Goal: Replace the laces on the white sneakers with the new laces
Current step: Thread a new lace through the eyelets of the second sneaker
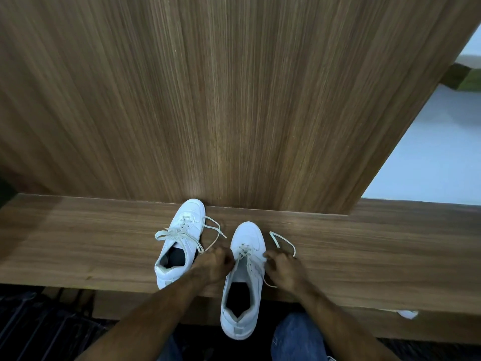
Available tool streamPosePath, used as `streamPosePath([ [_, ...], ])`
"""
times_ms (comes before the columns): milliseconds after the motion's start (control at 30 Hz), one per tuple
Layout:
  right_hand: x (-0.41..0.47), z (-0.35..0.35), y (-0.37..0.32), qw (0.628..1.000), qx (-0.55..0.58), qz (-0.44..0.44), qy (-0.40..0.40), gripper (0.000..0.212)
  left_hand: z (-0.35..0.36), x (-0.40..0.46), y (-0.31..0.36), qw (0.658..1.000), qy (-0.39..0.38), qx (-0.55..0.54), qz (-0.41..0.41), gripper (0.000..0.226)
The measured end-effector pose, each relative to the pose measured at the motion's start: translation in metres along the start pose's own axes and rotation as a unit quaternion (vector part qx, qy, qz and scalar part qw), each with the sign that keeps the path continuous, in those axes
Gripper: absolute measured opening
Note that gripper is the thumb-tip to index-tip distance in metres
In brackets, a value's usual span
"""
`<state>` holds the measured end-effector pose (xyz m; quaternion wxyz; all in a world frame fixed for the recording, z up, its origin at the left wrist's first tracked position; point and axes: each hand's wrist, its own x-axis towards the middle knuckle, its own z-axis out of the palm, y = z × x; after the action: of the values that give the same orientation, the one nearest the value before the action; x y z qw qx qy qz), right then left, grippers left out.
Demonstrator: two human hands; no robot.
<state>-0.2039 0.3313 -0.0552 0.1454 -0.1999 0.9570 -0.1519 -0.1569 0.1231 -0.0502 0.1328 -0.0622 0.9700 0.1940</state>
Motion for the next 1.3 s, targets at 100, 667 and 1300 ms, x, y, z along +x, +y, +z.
streamPosePath([
  [100,0.002,0.01,-0.017,0.999,0.044,-0.004,-0.022,0.029,0.003,-0.001,-0.001,1.0,0.012,-0.029,-0.004,0.021],
  [667,0.001,0.002,0.001,0.999,0.023,0.013,0.022,0.015,0.006,0.001,0.004,0.99,0.06,0.102,-0.081,0.029],
  [1300,0.012,-0.077,-0.053,0.678,0.714,0.159,0.07,0.024,-0.015,-0.023,0.082,0.818,-0.071,-0.571,-0.028,0.028],
])
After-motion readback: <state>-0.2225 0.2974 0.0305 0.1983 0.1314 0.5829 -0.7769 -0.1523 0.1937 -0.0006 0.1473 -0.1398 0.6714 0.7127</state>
